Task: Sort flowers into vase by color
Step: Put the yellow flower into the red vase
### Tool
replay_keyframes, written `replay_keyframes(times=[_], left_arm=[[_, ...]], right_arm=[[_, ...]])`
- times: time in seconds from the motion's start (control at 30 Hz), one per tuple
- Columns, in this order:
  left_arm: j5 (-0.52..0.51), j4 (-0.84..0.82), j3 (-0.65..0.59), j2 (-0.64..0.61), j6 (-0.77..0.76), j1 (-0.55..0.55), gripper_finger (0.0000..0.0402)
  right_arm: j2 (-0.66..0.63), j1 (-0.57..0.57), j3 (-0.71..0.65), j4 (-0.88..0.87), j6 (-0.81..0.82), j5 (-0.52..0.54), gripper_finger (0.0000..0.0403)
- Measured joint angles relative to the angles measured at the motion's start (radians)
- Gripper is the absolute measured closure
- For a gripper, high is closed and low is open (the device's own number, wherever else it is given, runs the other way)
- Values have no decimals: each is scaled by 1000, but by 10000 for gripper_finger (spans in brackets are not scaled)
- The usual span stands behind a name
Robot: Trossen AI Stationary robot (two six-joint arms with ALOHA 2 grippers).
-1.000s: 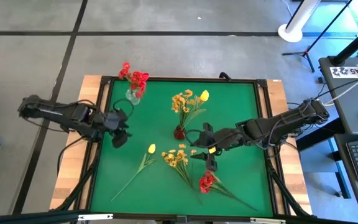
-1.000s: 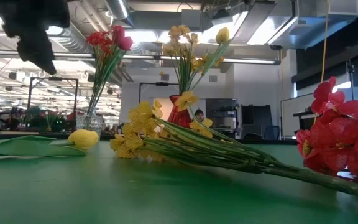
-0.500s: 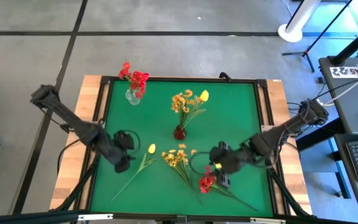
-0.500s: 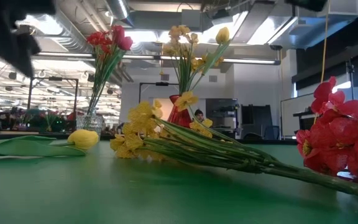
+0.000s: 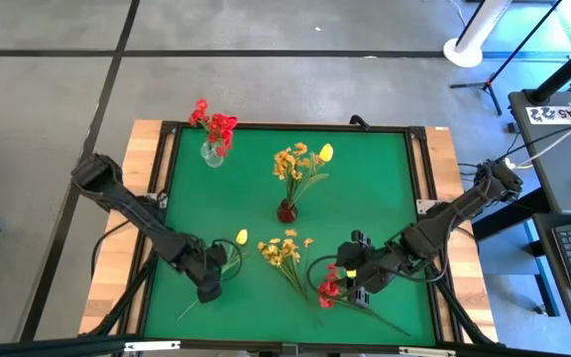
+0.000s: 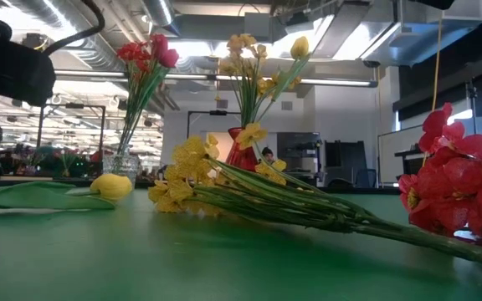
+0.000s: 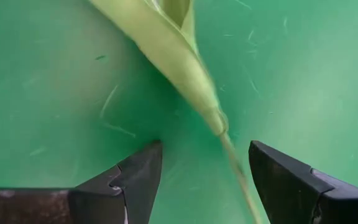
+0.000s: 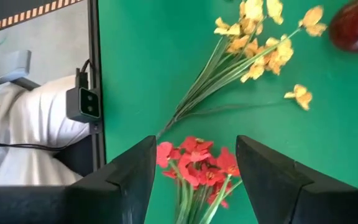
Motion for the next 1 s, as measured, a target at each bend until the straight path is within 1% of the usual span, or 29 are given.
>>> replay_keyframes(times=[0.2, 0.3, 0.37, 0.43, 0.53, 0.6, 0.63, 0.67, 0.77, 0.9, 0.97, 1.0], left_arm=[[-9, 11, 3, 21, -26, 3, 169], [-34, 2, 3, 18, -47, 2, 188], [-43, -5, 2, 19, -48, 3, 214], [-51, -20, 1, 14, -48, 3, 250], [-66, -39, -1, 9, -48, 4, 315], [-82, -74, 13, 10, -43, 5, 365], [-103, -100, 32, 12, -35, 5, 382], [-124, -138, 59, 13, -23, 6, 389], [-219, -308, 165, 8, 8, 3, 392], [-409, -524, 334, -9, 39, -27, 397], [-524, -582, 407, -25, 63, -46, 397], [-585, -582, 432, -35, 86, -55, 398]], right_arm=[[0, 0, 0, 0, -7, 16, 183], [0, 0, 0, -1, -8, 35, 183], [0, 0, 0, -1, -8, 40, 183], [0, 0, 0, -1, -16, 40, 183], [0, 0, 0, 6, -37, 41, 183], [0, 0, 0, 6, -52, 42, 183], [0, 0, 0, 6, -59, 47, 183], [0, 0, 0, 6, -63, 57, 183], [0, 0, 0, 6, -68, 77, 183], [0, 0, 0, 7, -80, 79, 183], [0, 0, 0, 9, -84, 84, 183], [0, 0, 0, 9, -84, 86, 183]])
